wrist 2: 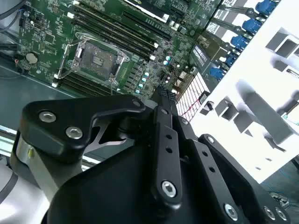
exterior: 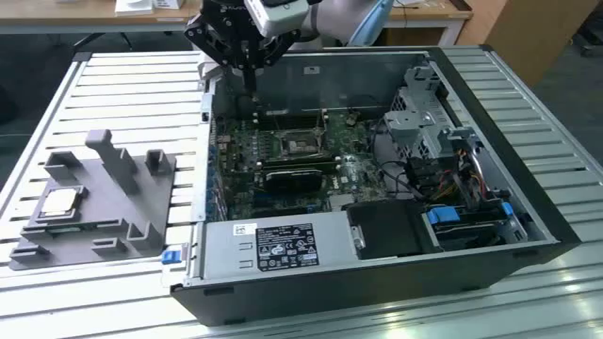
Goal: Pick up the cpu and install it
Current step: 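Reach for the cpu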
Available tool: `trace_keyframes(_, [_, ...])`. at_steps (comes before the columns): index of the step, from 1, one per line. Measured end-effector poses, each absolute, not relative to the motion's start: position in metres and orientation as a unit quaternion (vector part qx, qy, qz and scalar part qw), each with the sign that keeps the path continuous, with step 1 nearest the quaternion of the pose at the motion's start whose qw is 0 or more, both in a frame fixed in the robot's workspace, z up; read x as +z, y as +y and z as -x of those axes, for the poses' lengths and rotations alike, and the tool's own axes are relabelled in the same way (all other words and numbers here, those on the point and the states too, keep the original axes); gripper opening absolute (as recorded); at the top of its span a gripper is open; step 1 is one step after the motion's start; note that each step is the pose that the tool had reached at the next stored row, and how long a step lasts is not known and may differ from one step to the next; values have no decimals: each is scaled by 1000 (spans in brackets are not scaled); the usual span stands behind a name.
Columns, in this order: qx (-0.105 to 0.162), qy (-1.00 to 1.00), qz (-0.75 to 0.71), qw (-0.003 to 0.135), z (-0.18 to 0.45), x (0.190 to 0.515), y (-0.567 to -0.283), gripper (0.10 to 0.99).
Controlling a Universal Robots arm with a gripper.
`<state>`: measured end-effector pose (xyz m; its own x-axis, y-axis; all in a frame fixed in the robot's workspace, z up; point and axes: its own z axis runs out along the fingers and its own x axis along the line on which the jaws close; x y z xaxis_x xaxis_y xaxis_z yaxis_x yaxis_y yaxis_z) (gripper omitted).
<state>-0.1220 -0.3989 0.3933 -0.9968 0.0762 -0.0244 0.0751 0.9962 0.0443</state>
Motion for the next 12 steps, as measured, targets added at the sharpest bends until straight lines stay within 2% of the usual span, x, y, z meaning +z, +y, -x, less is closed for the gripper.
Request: trace_keyframes(12, [22,999,-38,13,124,393,-399,106])
